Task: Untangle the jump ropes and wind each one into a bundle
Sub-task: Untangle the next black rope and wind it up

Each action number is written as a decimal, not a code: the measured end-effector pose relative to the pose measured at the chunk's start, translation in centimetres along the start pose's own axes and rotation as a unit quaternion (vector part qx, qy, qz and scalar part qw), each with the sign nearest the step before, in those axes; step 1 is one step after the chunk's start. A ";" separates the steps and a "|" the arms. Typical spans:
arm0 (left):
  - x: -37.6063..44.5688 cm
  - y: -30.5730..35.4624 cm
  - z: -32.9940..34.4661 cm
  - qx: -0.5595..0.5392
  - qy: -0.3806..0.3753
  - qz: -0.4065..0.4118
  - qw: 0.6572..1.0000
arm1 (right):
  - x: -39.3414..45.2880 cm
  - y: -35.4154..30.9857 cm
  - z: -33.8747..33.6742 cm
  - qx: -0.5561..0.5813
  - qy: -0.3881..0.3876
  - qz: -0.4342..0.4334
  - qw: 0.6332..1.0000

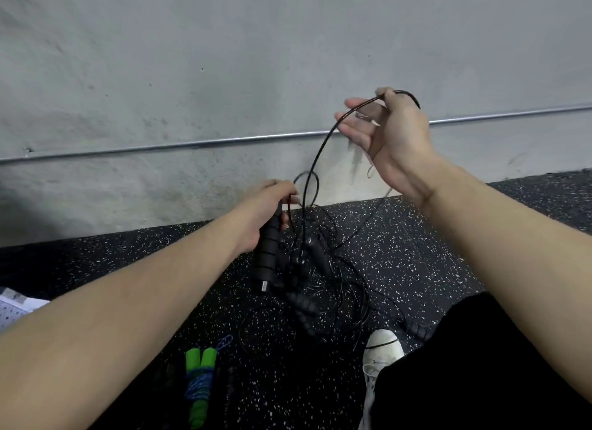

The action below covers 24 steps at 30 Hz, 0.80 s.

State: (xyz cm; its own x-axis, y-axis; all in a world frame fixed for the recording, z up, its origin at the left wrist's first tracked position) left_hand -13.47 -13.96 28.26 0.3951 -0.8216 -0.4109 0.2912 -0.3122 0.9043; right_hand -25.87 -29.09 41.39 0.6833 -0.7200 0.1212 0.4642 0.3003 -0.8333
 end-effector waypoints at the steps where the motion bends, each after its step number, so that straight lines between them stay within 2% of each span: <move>1: 0.0 -0.2 -0.2 0.011 0.007 0.008 1.000 | 0.0 -0.4 -0.1 0.018 0.007 -0.009 1.000; 5: -0.1 -0.6 -1.3 0.068 0.063 0.037 0.995 | -0.4 -1.2 0.9 -0.010 -0.011 -0.022 1.000; 11: -1.5 1.3 3.0 0.178 -0.043 0.117 0.976 | 0.1 -0.4 1.2 0.096 -0.051 -0.002 0.994; 15: -1.5 2.2 4.1 0.320 -0.029 0.140 0.936 | 0.0 -0.4 1.3 0.118 -0.059 0.008 0.991; 17: -1.3 2.7 3.3 0.286 0.007 0.159 0.945 | 0.0 0.3 0.3 0.078 -0.044 0.047 0.995; 19: -1.0 3.1 2.5 0.217 0.019 0.167 0.961 | -0.5 1.7 -0.7 -0.038 -0.054 0.119 0.991; 20: -0.9 3.3 2.3 0.191 0.017 0.168 0.967 | -1.0 2.7 -1.1 -0.138 -0.080 0.164 0.973; 21: -1.0 3.5 2.3 0.172 0.010 0.171 0.970 | -1.6 3.7 -1.2 -0.260 -0.123 0.207 0.935; 23: -1.2 4.1 2.3 0.156 0.005 0.182 0.971 | -3.0 6.2 -1.0 -0.454 -0.219 0.267 0.822; 24: -1.3 4.3 2.4 0.143 0.003 0.187 0.972 | -3.4 7.2 -0.7 -0.500 -0.249 0.274 0.783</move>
State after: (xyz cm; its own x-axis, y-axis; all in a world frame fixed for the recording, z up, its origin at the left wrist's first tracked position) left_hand -14.79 -15.35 32.98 0.4321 -0.9006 -0.0472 -0.1282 -0.1132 0.9853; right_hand -25.28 -24.90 34.63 0.8763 -0.2458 -0.4144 -0.4784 -0.3411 -0.8092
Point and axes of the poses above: each hand's wrist, its own x-axis towards the middle knuckle, its own z-axis out of the palm, y = z × x, the point moved 9 cm from there along x, towards the middle knuckle, and after that the axes turned 11 degrees about -y, right-handed, at the moved point
